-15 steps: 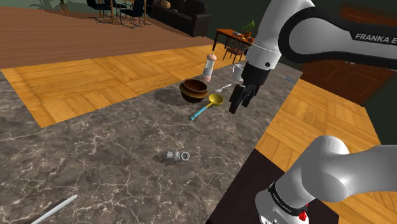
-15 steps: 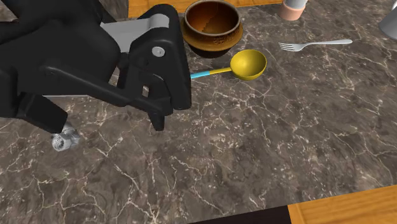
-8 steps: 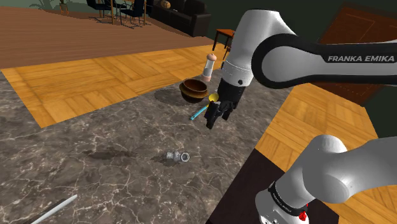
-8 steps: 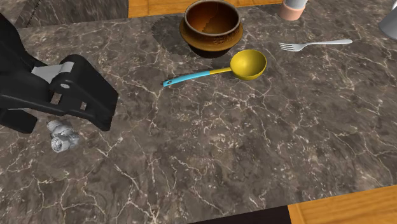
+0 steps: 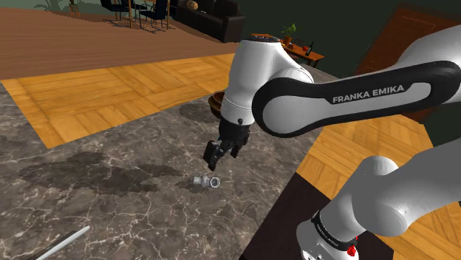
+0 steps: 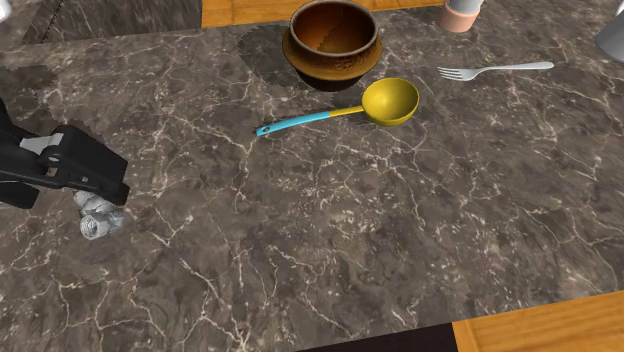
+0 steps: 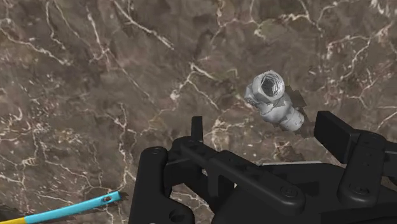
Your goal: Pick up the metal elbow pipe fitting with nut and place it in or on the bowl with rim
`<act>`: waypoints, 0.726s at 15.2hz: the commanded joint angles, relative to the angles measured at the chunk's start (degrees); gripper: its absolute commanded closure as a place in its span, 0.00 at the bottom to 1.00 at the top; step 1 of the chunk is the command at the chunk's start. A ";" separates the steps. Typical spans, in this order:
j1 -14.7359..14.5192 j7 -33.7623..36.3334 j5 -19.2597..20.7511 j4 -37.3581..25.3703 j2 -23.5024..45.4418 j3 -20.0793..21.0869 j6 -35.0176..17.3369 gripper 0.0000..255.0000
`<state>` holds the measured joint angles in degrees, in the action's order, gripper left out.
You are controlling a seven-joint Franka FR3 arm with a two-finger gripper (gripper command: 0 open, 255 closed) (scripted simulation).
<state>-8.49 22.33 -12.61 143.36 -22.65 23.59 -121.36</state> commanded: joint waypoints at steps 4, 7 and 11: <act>-0.19 2.32 0.32 0.59 3.89 2.28 -4.72 0.00; -0.11 2.58 0.49 1.82 5.38 2.79 -7.41 0.00; -0.05 2.75 0.62 2.43 6.23 3.06 -8.84 0.00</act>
<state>-8.54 25.04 -11.99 145.68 -16.49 26.61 -130.01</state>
